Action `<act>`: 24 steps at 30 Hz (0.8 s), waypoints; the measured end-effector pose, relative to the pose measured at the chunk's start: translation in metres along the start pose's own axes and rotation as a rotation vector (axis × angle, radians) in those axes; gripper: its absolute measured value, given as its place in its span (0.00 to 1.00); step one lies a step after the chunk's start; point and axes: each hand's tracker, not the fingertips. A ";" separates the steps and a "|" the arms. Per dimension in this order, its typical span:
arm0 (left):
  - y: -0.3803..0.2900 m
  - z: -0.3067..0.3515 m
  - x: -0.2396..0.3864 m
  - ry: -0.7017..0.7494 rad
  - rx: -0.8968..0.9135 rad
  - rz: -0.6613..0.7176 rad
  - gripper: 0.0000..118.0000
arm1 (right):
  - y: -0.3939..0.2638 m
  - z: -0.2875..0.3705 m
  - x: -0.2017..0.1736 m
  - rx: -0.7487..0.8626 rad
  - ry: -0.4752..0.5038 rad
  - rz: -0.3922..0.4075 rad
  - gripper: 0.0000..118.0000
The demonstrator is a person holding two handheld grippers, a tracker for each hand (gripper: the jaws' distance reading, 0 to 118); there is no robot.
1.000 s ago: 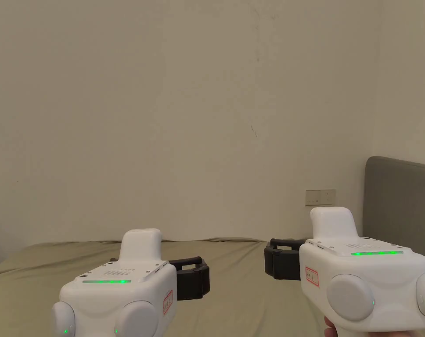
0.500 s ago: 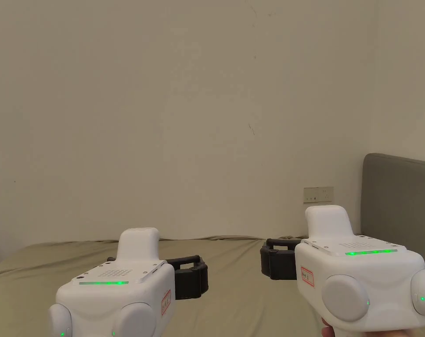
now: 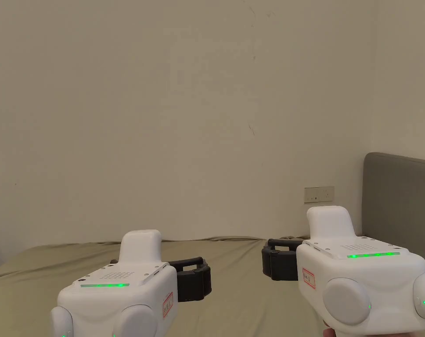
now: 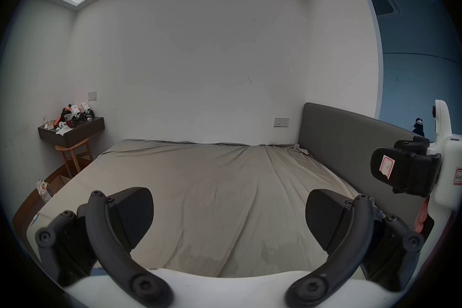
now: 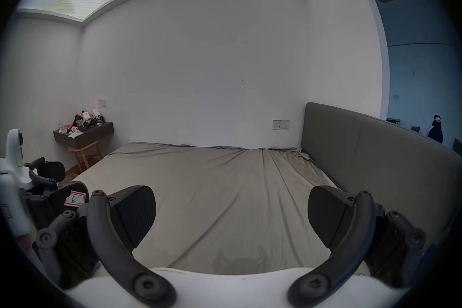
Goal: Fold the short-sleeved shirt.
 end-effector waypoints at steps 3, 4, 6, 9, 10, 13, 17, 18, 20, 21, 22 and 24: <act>0.001 0.001 0.000 0.007 0.004 -0.008 1.00 | -0.003 -0.001 -0.003 0.002 -0.020 0.001 1.00; 0.001 0.001 0.001 0.009 0.006 -0.010 1.00 | -0.004 -0.001 -0.004 0.002 -0.031 0.010 1.00; 0.001 0.001 0.001 0.009 0.004 -0.013 1.00 | -0.003 0.003 -0.007 0.011 -0.043 0.023 1.00; 0.001 0.002 0.000 0.000 -0.002 -0.015 1.00 | -0.002 0.006 -0.009 0.018 -0.040 0.037 1.00; 0.001 0.003 0.000 0.000 -0.001 -0.014 1.00 | -0.001 0.006 -0.009 0.018 -0.032 0.037 1.00; 0.003 0.004 -0.001 0.002 0.006 -0.011 1.00 | 0.001 0.006 -0.010 0.011 -0.019 0.028 1.00; 0.007 0.007 -0.002 0.005 0.009 -0.017 1.00 | 0.001 0.004 -0.009 0.005 -0.024 0.024 1.00; 0.008 0.008 -0.002 0.008 0.006 -0.020 1.00 | 0.002 0.005 -0.009 0.005 -0.026 0.025 1.00; 0.008 0.009 -0.001 0.008 0.011 -0.022 1.00 | 0.001 0.005 -0.008 0.004 -0.028 0.022 1.00; 0.009 0.010 -0.002 0.008 0.015 -0.023 1.00 | 0.001 0.004 -0.008 0.001 -0.025 0.021 1.00; 0.009 0.010 -0.001 0.009 0.014 -0.025 1.00 | 0.001 0.004 -0.007 0.000 -0.024 0.020 1.00; 0.010 0.009 -0.001 0.009 0.011 -0.027 1.00 | 0.001 0.003 -0.008 -0.003 -0.027 0.019 1.00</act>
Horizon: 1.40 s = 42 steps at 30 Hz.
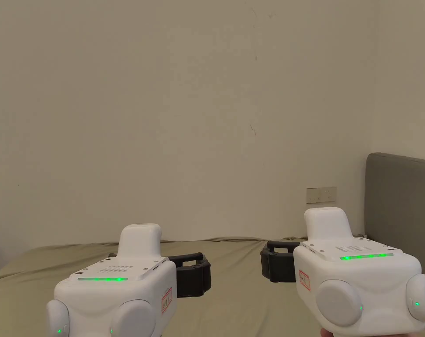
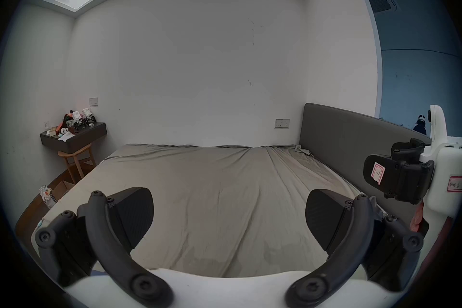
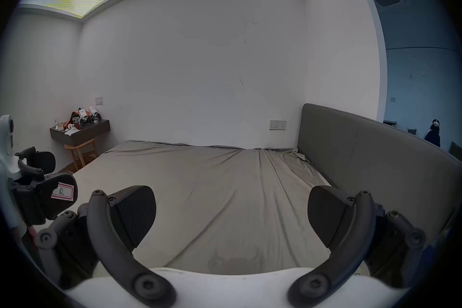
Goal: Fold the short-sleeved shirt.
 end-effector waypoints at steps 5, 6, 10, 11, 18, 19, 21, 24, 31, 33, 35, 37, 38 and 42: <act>0.001 0.000 0.001 0.006 -0.004 0.007 1.00 | -0.001 -0.004 0.000 -0.003 0.004 0.005 1.00; 0.002 0.001 0.001 0.001 -0.005 0.010 1.00 | 0.000 -0.003 0.000 -0.001 0.000 0.005 1.00; 0.004 0.002 0.003 -0.007 0.004 -0.005 1.00 | -0.002 -0.004 0.001 -0.009 0.003 -0.002 1.00; 0.004 0.003 0.004 -0.003 0.006 -0.011 1.00 | -0.003 -0.004 0.001 -0.011 0.005 -0.002 1.00; 0.004 0.004 0.004 -0.009 -0.001 0.002 1.00 | -0.007 -0.009 0.003 -0.017 0.004 -0.008 1.00; 0.003 0.004 0.005 -0.007 0.000 -0.003 1.00 | -0.007 -0.009 0.004 -0.018 0.004 -0.012 1.00; 0.003 0.004 0.006 -0.004 -0.001 -0.014 1.00 | -0.007 -0.010 0.004 -0.021 0.008 -0.015 1.00; 0.003 0.003 0.006 -0.004 -0.003 -0.019 1.00 | -0.007 -0.010 0.004 -0.025 0.009 -0.017 1.00; 0.002 0.002 0.006 -0.007 -0.003 -0.014 1.00 | -0.008 -0.011 0.004 -0.026 0.007 -0.016 1.00; 0.002 0.001 0.006 -0.006 -0.005 -0.015 1.00 | -0.008 -0.012 0.005 -0.028 0.006 -0.018 1.00; 0.002 0.001 0.006 -0.008 -0.007 -0.012 1.00 | -0.008 -0.011 0.005 -0.029 0.006 -0.020 1.00; 0.002 0.001 0.005 -0.008 -0.009 -0.009 1.00 | -0.008 -0.011 0.005 -0.029 0.005 -0.019 1.00; 0.002 0.000 0.005 -0.008 -0.009 -0.008 1.00 | -0.008 -0.010 0.004 -0.028 0.004 -0.017 1.00; 0.002 0.000 0.006 -0.008 -0.012 -0.009 1.00 | -0.009 -0.008 0.001 -0.020 -0.021 0.003 1.00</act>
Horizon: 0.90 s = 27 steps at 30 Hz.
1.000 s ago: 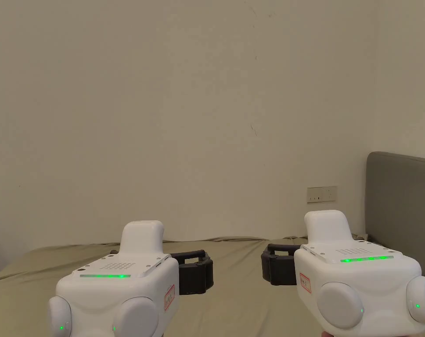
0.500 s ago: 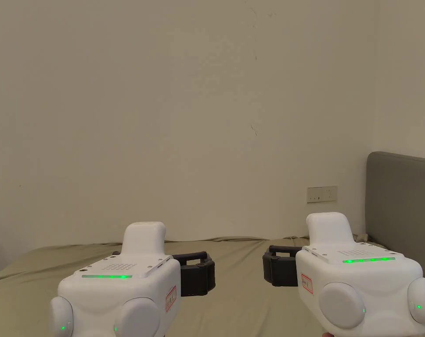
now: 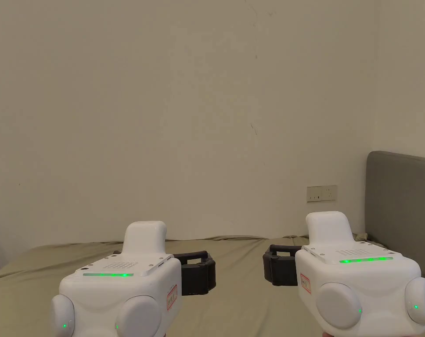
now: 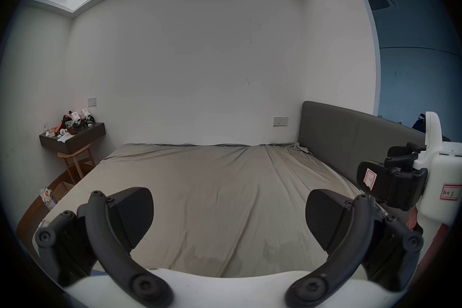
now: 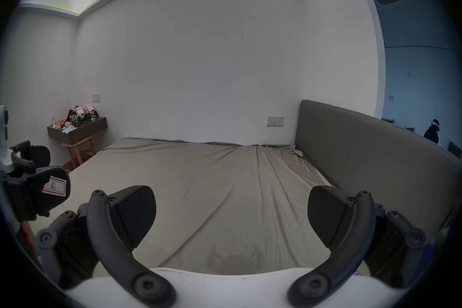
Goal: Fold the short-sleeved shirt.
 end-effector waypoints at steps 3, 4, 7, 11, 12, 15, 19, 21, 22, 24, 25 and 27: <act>0.000 0.001 0.002 -0.002 0.001 0.001 1.00 | -0.001 0.002 -0.004 0.012 -0.011 0.022 1.00; 0.000 0.001 0.002 -0.002 0.000 0.000 1.00 | 0.000 0.004 -0.006 0.014 -0.018 0.030 1.00; 0.001 0.000 0.002 -0.001 -0.001 -0.001 1.00 | 0.000 0.007 -0.008 0.021 -0.021 0.044 1.00; 0.002 0.002 0.004 -0.004 0.000 -0.011 1.00 | 0.003 0.009 -0.009 0.028 -0.006 0.034 1.00; 0.002 0.002 0.004 -0.001 0.000 -0.012 1.00 | 0.003 0.011 -0.007 0.035 0.000 0.030 1.00; 0.002 0.002 0.003 -0.003 0.000 -0.006 1.00 | 0.005 0.012 -0.005 0.037 0.012 0.019 1.00; 0.003 0.002 0.004 -0.002 -0.003 -0.003 1.00 | 0.005 0.012 -0.003 0.034 0.021 0.004 1.00; 0.002 0.001 0.005 -0.007 -0.002 -0.009 1.00 | 0.005 0.012 -0.003 0.032 0.021 0.002 1.00; 0.002 0.001 0.005 -0.008 -0.002 -0.013 1.00 | 0.005 0.012 -0.003 0.032 0.023 0.002 1.00; 0.002 0.001 0.006 -0.008 -0.002 -0.018 1.00 | 0.005 0.013 -0.002 0.029 0.024 -0.001 1.00; 0.003 0.002 0.008 -0.009 -0.002 -0.018 1.00 | 0.005 0.013 -0.002 0.028 0.024 -0.001 1.00; 0.003 0.003 0.008 -0.010 -0.002 -0.014 1.00 | 0.005 0.013 -0.002 0.029 0.028 -0.002 1.00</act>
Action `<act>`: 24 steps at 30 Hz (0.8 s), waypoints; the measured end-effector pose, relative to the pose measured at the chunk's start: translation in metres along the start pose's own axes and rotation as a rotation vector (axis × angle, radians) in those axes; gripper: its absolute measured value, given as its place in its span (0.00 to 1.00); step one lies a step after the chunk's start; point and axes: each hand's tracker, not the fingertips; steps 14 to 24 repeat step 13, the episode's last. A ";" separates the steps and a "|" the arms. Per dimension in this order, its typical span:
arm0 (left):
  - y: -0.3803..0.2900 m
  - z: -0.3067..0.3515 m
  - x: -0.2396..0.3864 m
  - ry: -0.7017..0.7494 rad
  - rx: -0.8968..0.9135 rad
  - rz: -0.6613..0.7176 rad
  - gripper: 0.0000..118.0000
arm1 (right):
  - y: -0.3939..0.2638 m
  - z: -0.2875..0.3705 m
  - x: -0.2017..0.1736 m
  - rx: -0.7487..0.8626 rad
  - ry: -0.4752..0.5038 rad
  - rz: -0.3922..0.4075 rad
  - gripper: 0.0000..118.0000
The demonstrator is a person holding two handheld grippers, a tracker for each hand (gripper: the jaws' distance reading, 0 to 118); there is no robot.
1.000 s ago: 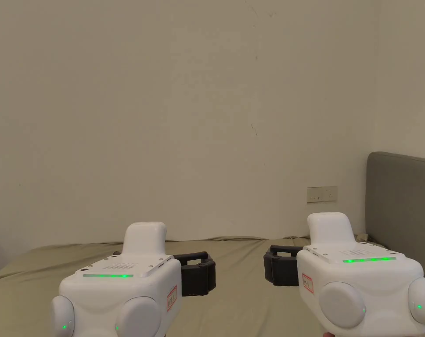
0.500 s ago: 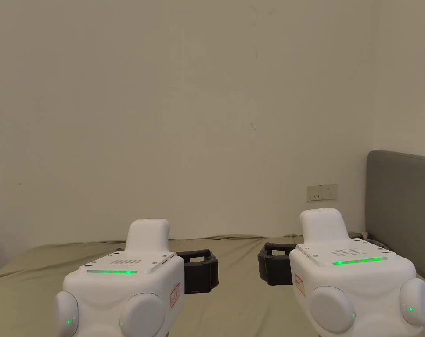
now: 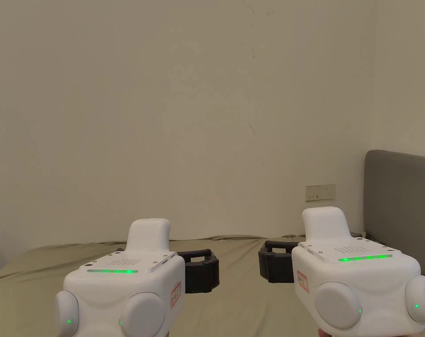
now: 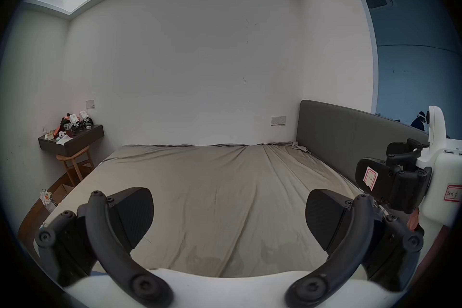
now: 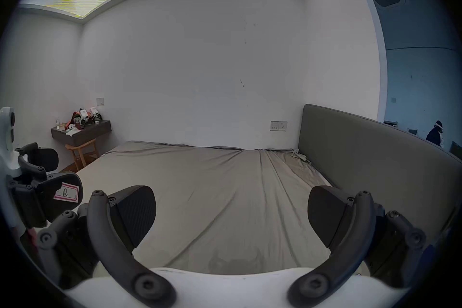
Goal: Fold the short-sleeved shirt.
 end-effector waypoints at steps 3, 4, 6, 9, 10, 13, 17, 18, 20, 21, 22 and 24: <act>0.000 0.000 0.000 0.003 0.001 -0.002 1.00 | 0.000 -0.001 0.001 -0.004 0.013 -0.003 1.00; 0.000 0.001 0.000 0.003 0.003 -0.003 1.00 | -0.001 -0.001 0.001 -0.010 0.015 -0.006 1.00; 0.000 0.002 0.000 0.005 0.010 -0.003 1.00 | -0.003 -0.003 0.000 0.005 0.011 0.009 1.00; 0.001 0.002 -0.001 0.005 0.010 0.000 1.00 | -0.003 -0.002 -0.002 -0.004 -0.018 0.018 1.00; 0.002 0.002 -0.001 0.005 0.010 0.001 1.00 | -0.002 -0.002 -0.002 -0.014 -0.009 0.014 1.00; 0.002 0.002 -0.001 0.006 0.007 -0.001 1.00 | -0.002 -0.001 0.000 -0.024 0.026 -0.001 1.00; 0.002 0.002 -0.001 0.006 0.007 -0.001 1.00 | -0.002 -0.001 0.000 -0.024 0.026 -0.001 1.00; 0.002 0.002 -0.001 0.006 0.007 -0.001 1.00 | -0.002 -0.001 0.000 -0.024 0.026 -0.001 1.00; 0.002 0.002 -0.001 0.006 0.007 -0.001 1.00 | -0.002 -0.001 0.000 -0.024 0.026 -0.001 1.00; 0.002 0.002 -0.001 0.006 0.007 -0.001 1.00 | -0.002 -0.001 0.000 -0.024 0.026 -0.001 1.00; 0.002 0.002 -0.001 0.006 0.007 -0.001 1.00 | -0.002 -0.001 0.000 -0.024 0.026 -0.001 1.00; 0.002 0.002 -0.001 0.006 0.007 -0.001 1.00 | -0.002 -0.001 0.000 -0.024 0.026 -0.001 1.00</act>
